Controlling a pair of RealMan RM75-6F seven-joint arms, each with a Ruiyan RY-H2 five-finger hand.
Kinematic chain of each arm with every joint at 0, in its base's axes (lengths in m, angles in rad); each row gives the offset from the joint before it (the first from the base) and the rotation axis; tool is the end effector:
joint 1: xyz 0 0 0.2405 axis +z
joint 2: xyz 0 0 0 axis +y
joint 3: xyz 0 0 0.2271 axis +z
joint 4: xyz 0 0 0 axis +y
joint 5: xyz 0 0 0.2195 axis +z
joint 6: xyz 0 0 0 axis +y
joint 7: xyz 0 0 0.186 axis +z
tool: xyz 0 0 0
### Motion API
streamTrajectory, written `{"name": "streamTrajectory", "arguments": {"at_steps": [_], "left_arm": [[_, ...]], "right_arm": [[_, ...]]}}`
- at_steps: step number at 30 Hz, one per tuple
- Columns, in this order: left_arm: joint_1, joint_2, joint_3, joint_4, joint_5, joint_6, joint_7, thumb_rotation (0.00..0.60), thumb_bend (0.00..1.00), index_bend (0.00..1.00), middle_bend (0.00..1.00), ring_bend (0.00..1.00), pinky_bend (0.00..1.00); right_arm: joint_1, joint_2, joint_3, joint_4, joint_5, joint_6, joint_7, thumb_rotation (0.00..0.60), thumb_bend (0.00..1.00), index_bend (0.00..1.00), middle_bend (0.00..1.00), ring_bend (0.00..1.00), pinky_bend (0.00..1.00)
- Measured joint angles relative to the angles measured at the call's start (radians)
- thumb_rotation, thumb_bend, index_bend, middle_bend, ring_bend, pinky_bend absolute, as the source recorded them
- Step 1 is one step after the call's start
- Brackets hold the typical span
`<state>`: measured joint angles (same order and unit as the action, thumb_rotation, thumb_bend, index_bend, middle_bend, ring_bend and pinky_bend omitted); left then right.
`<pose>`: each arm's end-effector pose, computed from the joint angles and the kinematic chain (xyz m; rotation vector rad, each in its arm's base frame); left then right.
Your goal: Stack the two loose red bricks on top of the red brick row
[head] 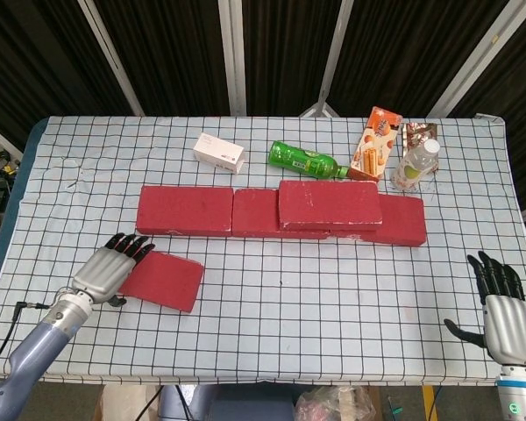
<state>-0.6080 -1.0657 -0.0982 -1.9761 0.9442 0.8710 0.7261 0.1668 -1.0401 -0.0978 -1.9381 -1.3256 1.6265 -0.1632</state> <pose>-0.1690 0.2986 0.0324 -2.0044 -0.8530 -0.4688 -0.2525 -0.2034 0.1421 1.2733 -1.0106 0.8693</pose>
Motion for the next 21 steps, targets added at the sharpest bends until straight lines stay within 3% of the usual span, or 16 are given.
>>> {"name": "streamTrajectory", "arguments": {"at_steps": [8, 21], "left_arm": [[-0.097, -0.087, 0.018, 0.093, -0.129, -0.028, 0.031, 0.600, 0.00, 0.00, 0.00, 0.00, 0.03], [-0.191, -0.118, 0.077, 0.124, -0.260, -0.029, 0.058, 0.600, 0.00, 0.00, 0.00, 0.00, 0.03]], "right_arm": [[-0.011, -0.004, 0.027, -0.005, 0.016, -0.041, -0.026, 0.600, 0.15, 0.06, 0.00, 0.00, 0.00], [-0.029, -0.017, 0.070, -0.013, 0.036, -0.078, -0.068, 0.600, 0.15, 0.06, 0.00, 0.00, 0.00]]}}
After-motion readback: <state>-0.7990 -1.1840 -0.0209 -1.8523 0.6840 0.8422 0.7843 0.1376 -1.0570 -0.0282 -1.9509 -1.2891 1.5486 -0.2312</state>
